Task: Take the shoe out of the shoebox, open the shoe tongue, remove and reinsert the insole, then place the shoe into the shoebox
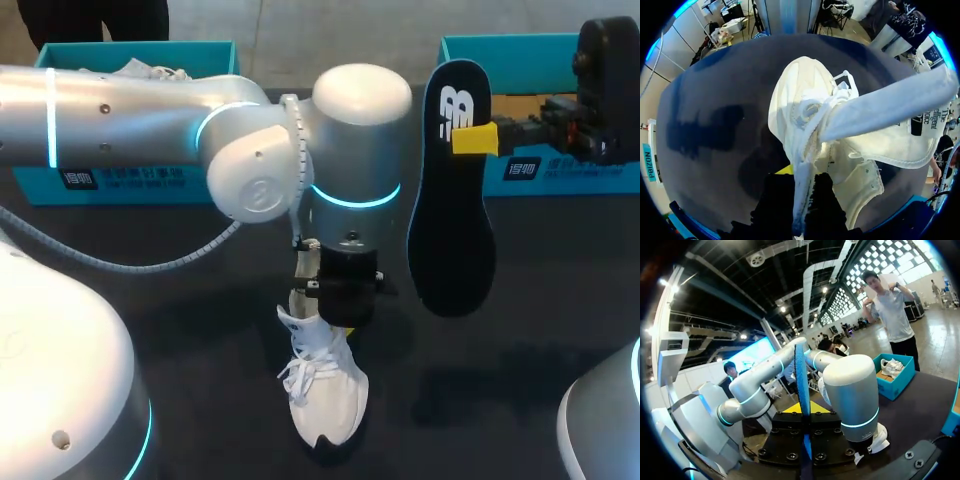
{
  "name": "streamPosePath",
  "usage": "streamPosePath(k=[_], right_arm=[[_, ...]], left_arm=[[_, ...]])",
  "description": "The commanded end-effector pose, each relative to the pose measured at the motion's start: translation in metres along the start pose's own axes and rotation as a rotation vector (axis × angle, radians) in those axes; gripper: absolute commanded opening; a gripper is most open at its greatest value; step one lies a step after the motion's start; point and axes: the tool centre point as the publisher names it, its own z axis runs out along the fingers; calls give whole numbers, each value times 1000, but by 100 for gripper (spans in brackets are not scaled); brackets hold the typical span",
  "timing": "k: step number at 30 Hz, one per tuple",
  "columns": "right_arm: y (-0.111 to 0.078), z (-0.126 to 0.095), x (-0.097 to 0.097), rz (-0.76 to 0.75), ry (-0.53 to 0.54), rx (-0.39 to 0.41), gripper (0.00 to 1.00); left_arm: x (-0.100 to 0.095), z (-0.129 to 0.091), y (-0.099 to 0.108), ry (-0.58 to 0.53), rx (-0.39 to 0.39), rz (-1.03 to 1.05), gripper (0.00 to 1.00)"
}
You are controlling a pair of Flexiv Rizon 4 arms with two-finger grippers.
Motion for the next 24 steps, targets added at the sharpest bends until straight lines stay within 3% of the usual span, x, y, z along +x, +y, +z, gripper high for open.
streamPosePath(k=[1, 10, 11, 12, 13, 14, 24], right_arm=[[1, 3, -2, 2, 0, 2, 0], [1, 3, -2, 2, 0, 2, 0], [1, 3, -2, 2, 0, 2, 0], [1, 3, -2, 2, 0, 2, 0], [1, 3, -2, 2, 0, 2, 0], [1, 3, -2, 2, 0, 2, 0], [1, 3, -2, 2, 0, 2, 0]], left_arm=[[-10, 9, 1, 19, 8, -4, 0], [-18, 20, 3, 14, 23, -30, 0], [-19, 20, 3, 4, 22, -34, 32], [-20, 19, 3, 1, 22, -34, 74], [-20, 18, 3, -13, 23, -36, 94], [-21, 16, 3, -23, 23, -39, 100], [-26, -16, 2, -240, 23, -64, 100]])
